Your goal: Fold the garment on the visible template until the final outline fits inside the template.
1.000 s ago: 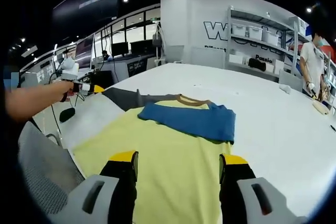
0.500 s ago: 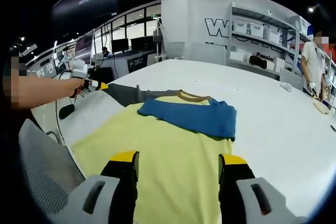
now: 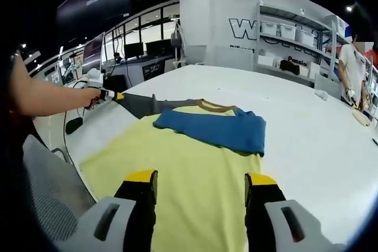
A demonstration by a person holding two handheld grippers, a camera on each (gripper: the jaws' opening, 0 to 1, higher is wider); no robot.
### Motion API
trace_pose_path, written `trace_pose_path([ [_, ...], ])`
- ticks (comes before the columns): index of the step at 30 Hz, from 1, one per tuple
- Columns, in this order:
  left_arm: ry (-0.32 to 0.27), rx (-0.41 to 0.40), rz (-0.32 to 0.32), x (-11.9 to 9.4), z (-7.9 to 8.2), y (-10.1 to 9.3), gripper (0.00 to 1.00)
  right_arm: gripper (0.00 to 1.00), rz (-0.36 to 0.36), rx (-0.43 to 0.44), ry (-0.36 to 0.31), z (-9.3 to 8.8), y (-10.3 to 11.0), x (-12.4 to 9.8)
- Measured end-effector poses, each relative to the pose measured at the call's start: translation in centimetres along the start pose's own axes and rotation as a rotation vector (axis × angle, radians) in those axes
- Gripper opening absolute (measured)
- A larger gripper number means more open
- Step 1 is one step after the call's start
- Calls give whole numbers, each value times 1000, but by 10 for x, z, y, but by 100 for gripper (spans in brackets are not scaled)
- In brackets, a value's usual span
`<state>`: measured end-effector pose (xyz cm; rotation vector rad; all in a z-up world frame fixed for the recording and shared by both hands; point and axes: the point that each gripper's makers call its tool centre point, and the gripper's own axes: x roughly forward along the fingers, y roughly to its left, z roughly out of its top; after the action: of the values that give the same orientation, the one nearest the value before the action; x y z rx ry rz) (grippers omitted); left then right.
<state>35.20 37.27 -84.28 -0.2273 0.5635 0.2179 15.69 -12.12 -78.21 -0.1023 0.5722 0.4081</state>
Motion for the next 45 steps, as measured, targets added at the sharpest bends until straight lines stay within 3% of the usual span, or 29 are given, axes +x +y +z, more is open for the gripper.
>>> trace_pose_path([
  [4,-3,-13,10,6,6,4,38,58,-1,3,5,-1,-1,1],
  [11,19,3,84,12,10,18,14,58,-10,2,11,-3,-4,0],
  [16,23,5,96,14,9,19,0,57,-7,-7,18,-4,-3,0],
  [22,24,17,93,13,8,15,0,57,-6,-8,18,-4,-2,1],
  [28,-43,40,91,1,24,8,0,56,-2,-12,10,-2,-1,0],
  [34,-84,0,112,-19,29,11,0,56,4,-16,-5,2,0,-1],
  [45,-94,-52,160,-50,6,30,0,56,34,-38,-33,9,8,-3],
])
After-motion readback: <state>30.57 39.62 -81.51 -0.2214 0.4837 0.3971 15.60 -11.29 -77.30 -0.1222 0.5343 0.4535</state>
